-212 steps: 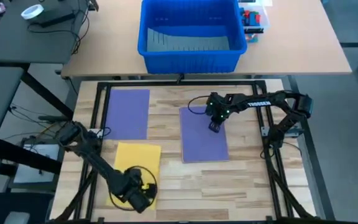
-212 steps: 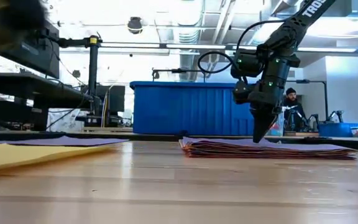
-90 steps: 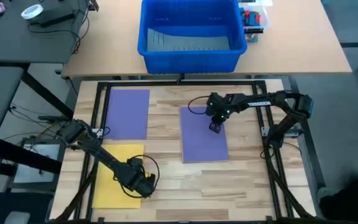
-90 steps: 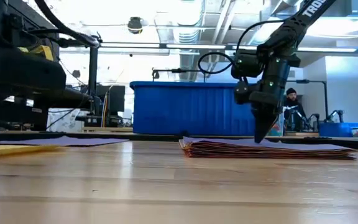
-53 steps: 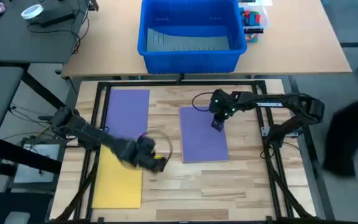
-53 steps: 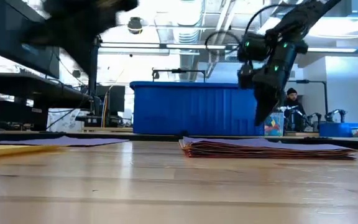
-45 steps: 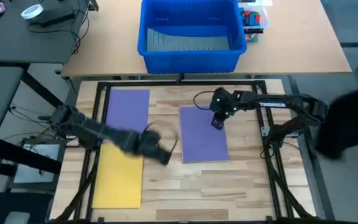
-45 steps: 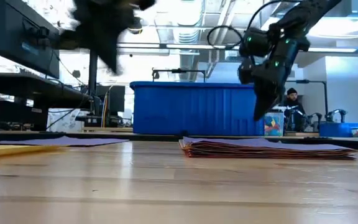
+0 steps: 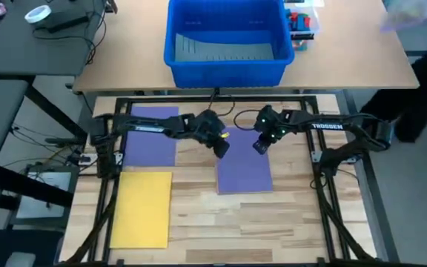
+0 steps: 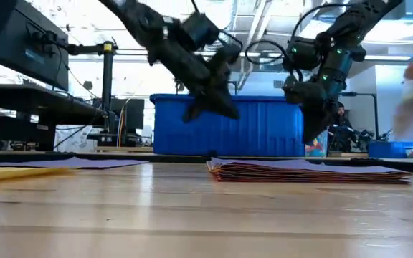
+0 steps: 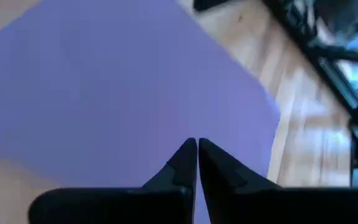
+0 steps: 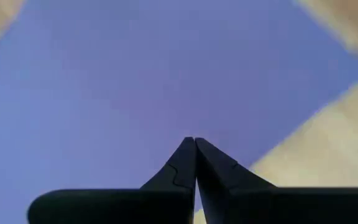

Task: Organize paper
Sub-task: Stack the purple colored paper on top of the other purple colored paper

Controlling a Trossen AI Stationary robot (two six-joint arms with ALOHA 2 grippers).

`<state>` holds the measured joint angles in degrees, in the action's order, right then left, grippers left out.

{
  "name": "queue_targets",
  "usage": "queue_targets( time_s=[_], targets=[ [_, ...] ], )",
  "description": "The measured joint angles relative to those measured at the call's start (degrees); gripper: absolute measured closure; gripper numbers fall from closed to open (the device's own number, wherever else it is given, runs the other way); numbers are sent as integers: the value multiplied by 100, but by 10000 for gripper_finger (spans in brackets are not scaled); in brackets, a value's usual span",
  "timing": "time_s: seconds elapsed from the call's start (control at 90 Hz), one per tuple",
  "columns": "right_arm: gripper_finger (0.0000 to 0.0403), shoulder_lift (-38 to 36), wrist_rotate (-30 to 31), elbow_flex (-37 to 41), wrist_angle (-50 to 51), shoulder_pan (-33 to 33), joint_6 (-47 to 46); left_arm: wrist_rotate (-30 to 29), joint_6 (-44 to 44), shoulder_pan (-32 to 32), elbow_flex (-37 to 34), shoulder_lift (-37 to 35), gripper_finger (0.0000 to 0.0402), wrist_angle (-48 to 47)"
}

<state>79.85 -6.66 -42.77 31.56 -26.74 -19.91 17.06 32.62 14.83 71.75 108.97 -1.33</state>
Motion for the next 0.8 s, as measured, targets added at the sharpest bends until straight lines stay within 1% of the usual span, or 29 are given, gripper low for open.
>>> queue_targets(
  time_s=[0.089, 0.2, 0.289, 0.4, 0.567, 0.678, 0.8],
  targets=[
    [403, 0, -7, 227, -178, 0, -437, 83, -2, 37, -2, 349, 402, 236],
    [403, 4, -68, 383, -186, 31, -847, 80, -90, 46, 11, 632, 402, 48],
    [403, 4, -79, 384, -215, 82, -860, 46, -259, 46, 22, 702, 402, -333],
    [403, 4, -81, 383, -153, 92, -860, -101, -463, 55, 25, 659, 402, -1118],
    [403, 4, -79, 383, -138, 83, -811, -690, -757, 53, 33, 466, 402, -2287],
    [403, 4, -81, 386, -209, 83, -815, -842, -923, 55, 48, 422, 402, -2773],
    [403, 4, -85, 386, -546, 181, -901, -850, -979, 30, 46, 422, 402, -2809]
  ],
)
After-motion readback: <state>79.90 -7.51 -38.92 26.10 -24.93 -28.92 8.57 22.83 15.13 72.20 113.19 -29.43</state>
